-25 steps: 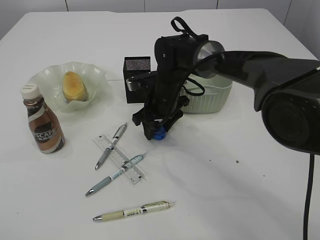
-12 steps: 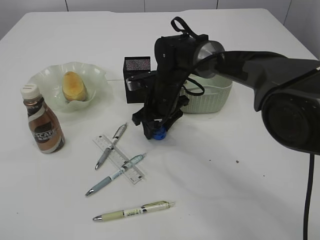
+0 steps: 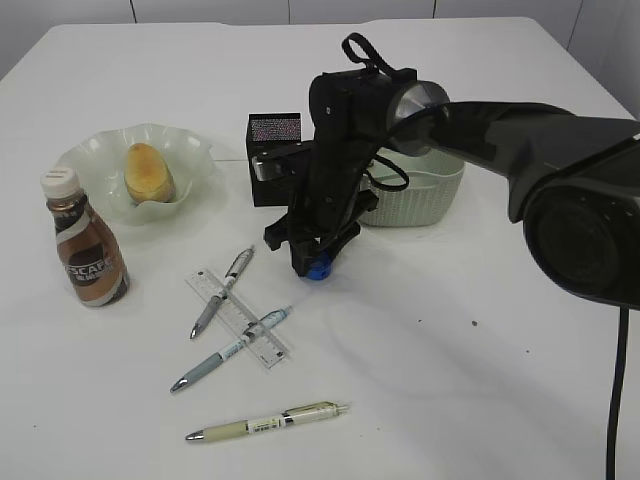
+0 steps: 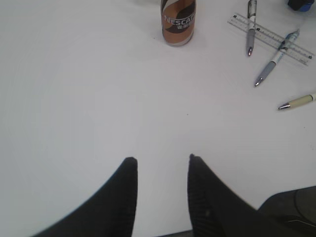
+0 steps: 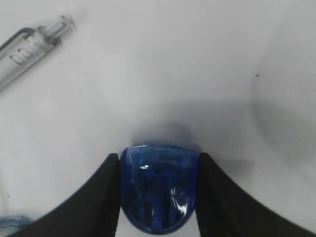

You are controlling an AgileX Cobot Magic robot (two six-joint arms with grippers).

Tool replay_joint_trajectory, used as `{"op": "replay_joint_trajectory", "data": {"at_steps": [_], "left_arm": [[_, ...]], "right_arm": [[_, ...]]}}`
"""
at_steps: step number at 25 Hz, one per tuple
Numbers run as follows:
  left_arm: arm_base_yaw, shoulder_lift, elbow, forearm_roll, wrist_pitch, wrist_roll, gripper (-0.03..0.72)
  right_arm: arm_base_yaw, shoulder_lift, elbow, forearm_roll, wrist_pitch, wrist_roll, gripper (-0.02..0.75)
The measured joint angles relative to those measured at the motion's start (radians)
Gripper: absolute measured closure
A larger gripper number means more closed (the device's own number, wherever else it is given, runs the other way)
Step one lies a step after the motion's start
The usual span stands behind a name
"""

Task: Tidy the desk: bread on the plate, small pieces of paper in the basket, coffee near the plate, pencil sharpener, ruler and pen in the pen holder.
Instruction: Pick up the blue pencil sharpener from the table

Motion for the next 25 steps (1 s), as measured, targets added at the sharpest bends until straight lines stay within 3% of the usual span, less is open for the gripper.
{"op": "replay_joint_trajectory", "data": {"at_steps": [18,25], "left_arm": [[0.0,0.0,0.0,0.0,0.0,0.0,0.435],[0.0,0.0,0.0,0.0,0.0,0.0,0.435]], "right_arm": [[-0.015,-0.025,-0.013,-0.082,-0.029,-0.05,0.428],[-0.056,-0.033,-0.061,-0.018,-0.06,-0.118,0.428]]}}
